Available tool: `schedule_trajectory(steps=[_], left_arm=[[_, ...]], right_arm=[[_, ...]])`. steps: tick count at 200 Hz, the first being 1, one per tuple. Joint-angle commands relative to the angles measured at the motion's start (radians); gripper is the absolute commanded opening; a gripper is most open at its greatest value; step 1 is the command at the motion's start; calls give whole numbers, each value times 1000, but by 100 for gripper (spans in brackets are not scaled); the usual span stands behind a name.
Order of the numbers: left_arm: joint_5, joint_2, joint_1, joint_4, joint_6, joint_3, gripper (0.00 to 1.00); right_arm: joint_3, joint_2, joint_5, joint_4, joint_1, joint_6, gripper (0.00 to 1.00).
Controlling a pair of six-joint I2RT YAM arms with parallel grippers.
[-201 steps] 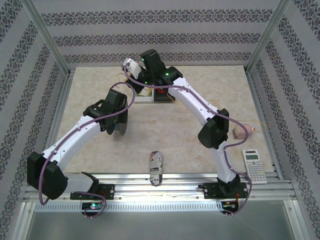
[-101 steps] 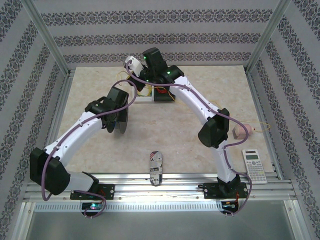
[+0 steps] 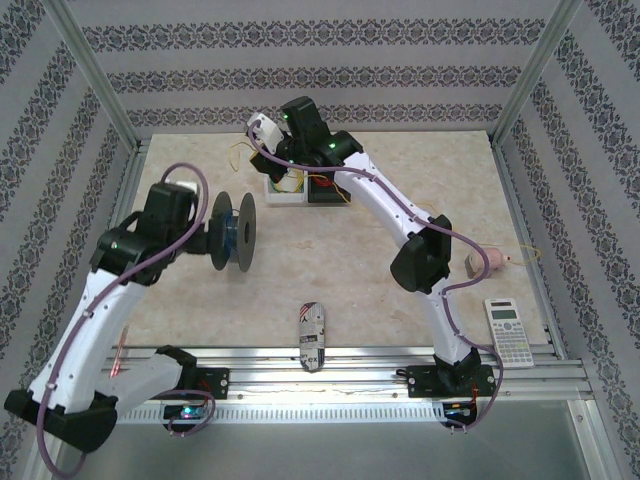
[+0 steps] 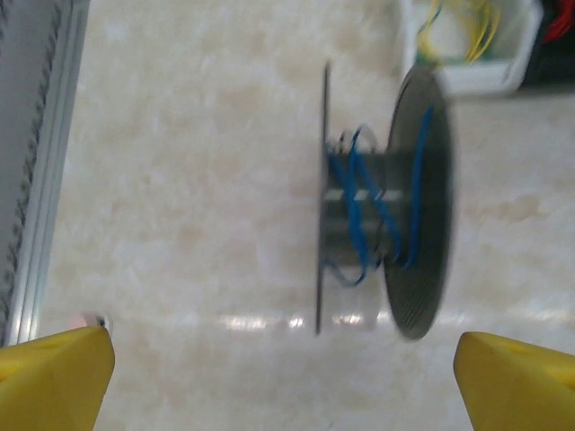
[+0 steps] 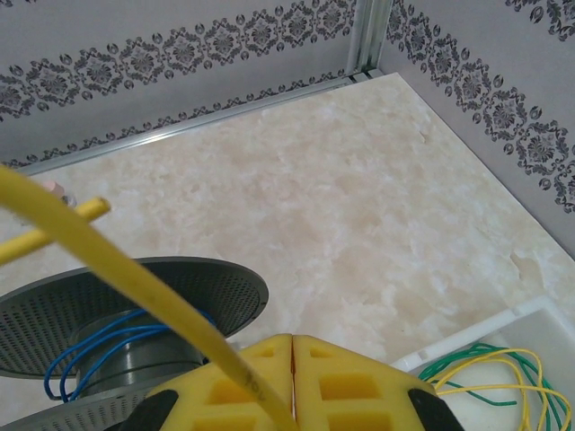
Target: Wrap the cables
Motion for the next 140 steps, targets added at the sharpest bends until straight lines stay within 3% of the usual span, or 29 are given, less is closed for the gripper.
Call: schedule_trajectory(steps=[1, 24, 67, 106, 115, 130, 140], left_arm=[[84, 16, 25, -84, -21, -61, 91], [97, 45, 37, -11, -10, -79, 82], [135, 182, 69, 44, -9, -129, 46], [171, 291, 122, 111, 5, -131, 34], [167, 305, 127, 119, 14, -122, 25], [155, 321, 140, 124, 34, -93, 1], [148, 329, 154, 128, 52, -70, 0]], right_arm=[[21, 9, -30, -3, 8, 24, 0], [20, 8, -32, -3, 15, 27, 0], [-2, -2, -33, 3, 23, 22, 0], [-2, -3, -38, -1, 24, 18, 0], [-4, -2, -42, -3, 25, 16, 0], [-6, 2, -51, -8, 26, 13, 0], [-4, 10, -61, -13, 26, 15, 0]])
